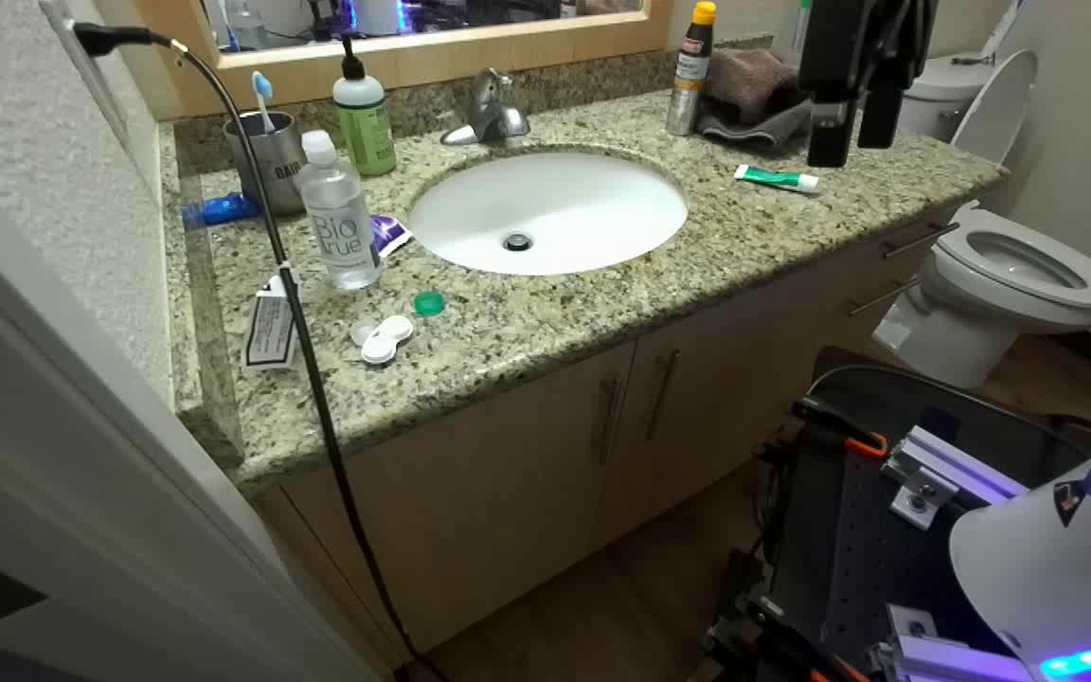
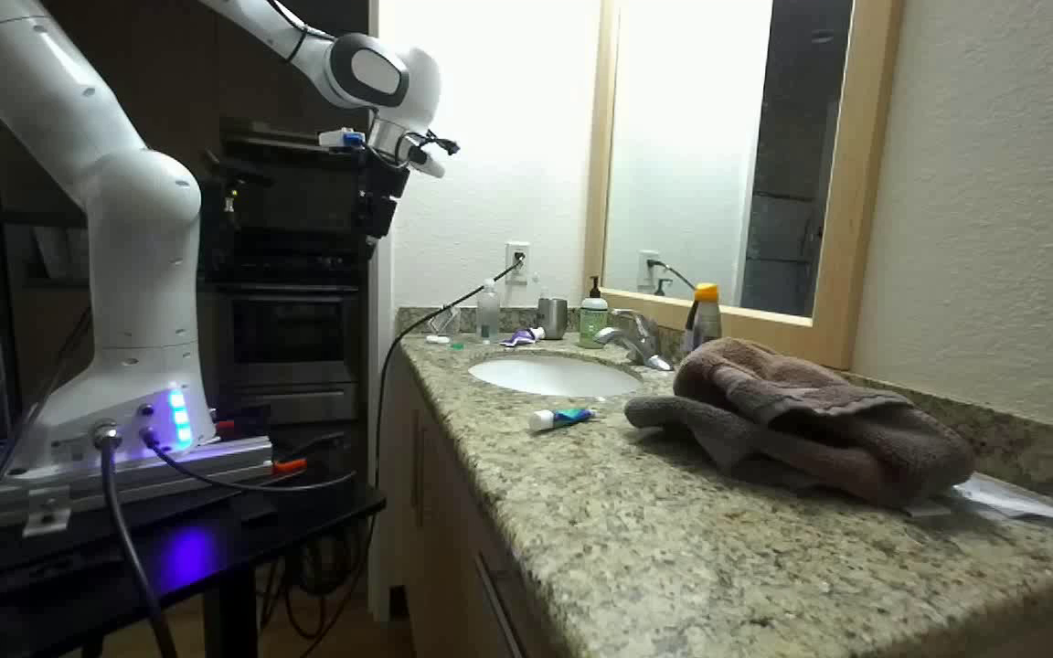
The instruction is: Get the green tube then put it the sink
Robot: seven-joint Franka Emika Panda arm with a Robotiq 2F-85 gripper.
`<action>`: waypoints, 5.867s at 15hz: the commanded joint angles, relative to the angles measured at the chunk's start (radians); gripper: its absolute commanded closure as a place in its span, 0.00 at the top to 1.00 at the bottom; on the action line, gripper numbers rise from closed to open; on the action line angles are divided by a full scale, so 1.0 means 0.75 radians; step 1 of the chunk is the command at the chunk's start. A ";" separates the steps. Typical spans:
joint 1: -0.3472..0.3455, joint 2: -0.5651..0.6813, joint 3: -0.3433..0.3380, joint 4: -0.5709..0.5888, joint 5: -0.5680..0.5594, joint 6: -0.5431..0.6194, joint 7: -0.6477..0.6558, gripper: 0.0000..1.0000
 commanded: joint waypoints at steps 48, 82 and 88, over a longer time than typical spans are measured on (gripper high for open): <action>-0.233 0.864 -0.111 0.504 -0.270 1.460 0.427 1.00; -0.421 1.133 -0.221 0.594 -0.404 0.932 -0.708 1.00; -0.452 1.155 -0.226 0.488 -0.523 1.036 -1.052 1.00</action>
